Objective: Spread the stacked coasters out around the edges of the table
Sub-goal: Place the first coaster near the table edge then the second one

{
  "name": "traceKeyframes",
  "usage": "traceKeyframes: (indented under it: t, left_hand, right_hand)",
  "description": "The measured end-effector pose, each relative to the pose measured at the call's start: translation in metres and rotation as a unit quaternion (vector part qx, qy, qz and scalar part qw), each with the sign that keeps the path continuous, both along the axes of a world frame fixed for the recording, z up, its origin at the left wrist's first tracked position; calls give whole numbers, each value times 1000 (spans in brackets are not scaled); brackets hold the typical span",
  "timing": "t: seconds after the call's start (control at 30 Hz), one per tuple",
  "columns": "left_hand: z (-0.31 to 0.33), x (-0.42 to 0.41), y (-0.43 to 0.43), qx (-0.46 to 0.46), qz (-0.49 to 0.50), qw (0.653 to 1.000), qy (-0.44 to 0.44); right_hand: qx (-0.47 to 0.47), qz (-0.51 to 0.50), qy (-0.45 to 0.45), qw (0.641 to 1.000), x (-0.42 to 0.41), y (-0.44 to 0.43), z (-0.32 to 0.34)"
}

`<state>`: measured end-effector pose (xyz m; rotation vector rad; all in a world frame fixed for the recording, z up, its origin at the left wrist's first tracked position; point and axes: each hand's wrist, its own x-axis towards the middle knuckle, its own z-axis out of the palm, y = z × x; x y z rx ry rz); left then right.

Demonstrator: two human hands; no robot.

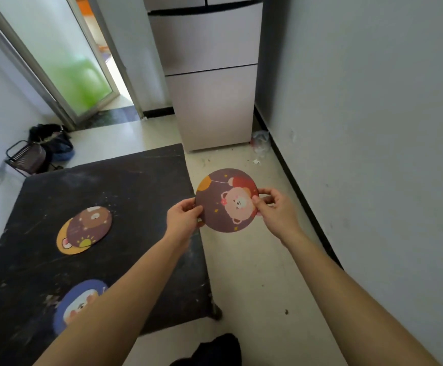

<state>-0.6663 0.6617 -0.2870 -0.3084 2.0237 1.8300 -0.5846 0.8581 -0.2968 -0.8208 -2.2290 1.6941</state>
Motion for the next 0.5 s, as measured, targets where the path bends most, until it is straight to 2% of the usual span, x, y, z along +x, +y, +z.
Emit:
traceKeyframes:
  t: [0.23, 0.5]
  left_hand:
    - [-11, -38, 60, 3, 43, 999, 15]
    - [-29, -132, 112, 12, 120, 993, -4]
  right_hand:
    - [24, 30, -18, 999, -49, 62, 0]
    - [29, 89, -53, 994, -180, 123, -1]
